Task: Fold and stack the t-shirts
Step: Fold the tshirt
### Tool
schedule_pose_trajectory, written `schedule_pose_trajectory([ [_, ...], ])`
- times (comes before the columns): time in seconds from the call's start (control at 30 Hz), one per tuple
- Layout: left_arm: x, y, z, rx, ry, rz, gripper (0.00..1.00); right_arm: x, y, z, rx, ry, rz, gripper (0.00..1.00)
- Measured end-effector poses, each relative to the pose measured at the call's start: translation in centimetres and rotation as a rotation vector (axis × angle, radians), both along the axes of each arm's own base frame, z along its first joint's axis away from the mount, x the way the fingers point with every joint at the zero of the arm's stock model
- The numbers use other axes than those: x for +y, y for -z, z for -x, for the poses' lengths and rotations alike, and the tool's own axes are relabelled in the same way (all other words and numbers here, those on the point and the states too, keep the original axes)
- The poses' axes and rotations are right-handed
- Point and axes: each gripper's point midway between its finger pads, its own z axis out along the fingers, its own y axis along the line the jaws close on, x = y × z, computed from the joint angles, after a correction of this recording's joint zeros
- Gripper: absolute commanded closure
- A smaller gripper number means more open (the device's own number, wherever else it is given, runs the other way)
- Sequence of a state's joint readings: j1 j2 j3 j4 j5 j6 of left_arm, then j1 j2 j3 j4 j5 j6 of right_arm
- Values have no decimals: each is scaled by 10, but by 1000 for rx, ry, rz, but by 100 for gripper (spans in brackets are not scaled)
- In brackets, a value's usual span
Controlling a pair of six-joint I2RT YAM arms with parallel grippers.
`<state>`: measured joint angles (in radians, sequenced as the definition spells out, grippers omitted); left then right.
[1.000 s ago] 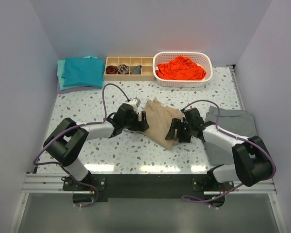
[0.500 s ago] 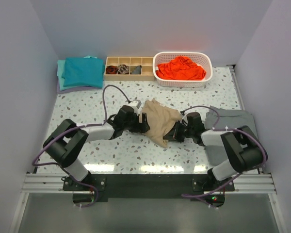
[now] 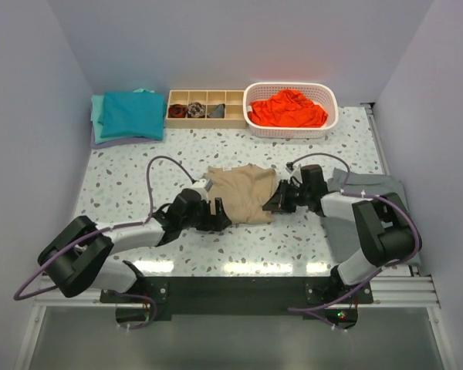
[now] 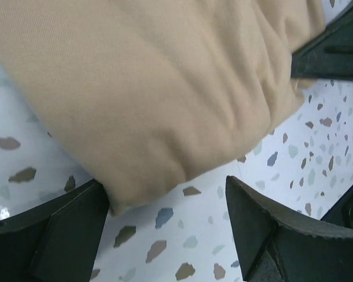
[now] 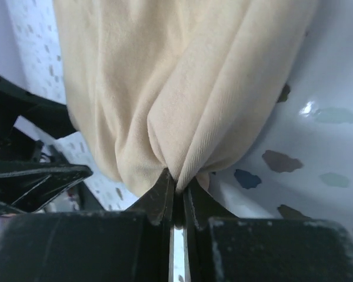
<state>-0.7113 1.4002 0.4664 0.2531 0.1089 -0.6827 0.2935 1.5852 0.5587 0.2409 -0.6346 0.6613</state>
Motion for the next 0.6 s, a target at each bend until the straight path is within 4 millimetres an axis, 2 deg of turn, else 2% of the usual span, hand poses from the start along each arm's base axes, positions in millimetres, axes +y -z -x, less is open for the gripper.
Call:
schedule_pose_trajectory([
  [0.07,5,0,10,14,-1,0,16,-4,-4,-8,-18,-17,50,51],
  [0.13,9,1,15,27,-7,-21,15,-10,-5,-14,-36,-31,104,44],
  [0.3,29,0,16,60,-67,-138,13,-33,1,-11,-28,-22,268,41],
  [0.4,45,-5,17,69,-110,-210,12,-48,-2,-8,-39,-10,351,41],
  [0.47,47,-12,13,59,-124,-225,12,-57,-6,-10,-56,4,402,41],
  [0.6,40,-39,-4,6,-142,-219,12,-68,-13,-13,-92,23,464,41],
])
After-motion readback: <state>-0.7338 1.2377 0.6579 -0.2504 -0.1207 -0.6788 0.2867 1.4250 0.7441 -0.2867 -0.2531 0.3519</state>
